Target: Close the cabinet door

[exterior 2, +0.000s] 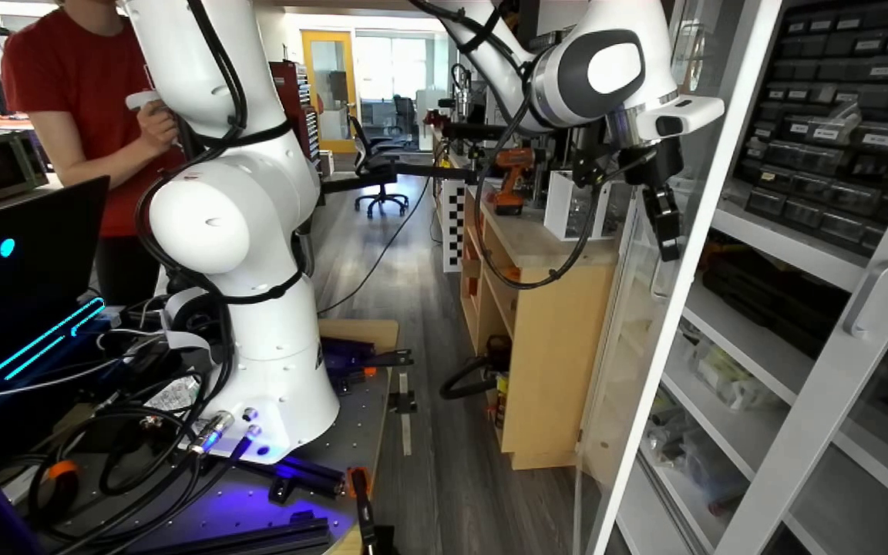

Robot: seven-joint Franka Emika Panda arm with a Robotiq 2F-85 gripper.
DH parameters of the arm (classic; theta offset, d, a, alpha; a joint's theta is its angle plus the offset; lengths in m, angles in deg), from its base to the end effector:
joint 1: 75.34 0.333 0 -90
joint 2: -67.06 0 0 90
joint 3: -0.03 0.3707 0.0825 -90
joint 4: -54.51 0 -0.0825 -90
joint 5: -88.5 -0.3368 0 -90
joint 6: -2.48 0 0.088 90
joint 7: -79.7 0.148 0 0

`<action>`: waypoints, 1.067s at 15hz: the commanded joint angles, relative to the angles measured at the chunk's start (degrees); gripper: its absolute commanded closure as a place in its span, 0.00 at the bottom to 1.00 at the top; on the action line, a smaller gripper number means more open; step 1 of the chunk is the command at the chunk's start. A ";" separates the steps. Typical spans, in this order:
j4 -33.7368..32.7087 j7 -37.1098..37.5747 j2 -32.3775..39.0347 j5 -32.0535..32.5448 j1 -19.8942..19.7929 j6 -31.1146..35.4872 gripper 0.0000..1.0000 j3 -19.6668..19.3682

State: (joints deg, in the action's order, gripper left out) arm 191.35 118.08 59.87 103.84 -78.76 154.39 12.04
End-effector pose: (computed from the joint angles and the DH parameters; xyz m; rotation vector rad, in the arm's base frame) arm 0.4790 0.0769 0.4545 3.0082 -0.4611 0.6590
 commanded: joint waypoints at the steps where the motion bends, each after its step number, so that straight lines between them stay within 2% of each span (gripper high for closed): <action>1: -4.57 -3.75 2.66 2.42 0.81 0.56 0.96 -2.43; 8: -14.04 -11.41 10.60 1.98 2.46 0.25 0.96 -5.96; 16: -28.04 -21.09 21.52 -0.66 5.11 0.07 0.96 -9.54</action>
State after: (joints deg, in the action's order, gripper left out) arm 170.27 102.41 77.85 103.72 -75.51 154.45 4.46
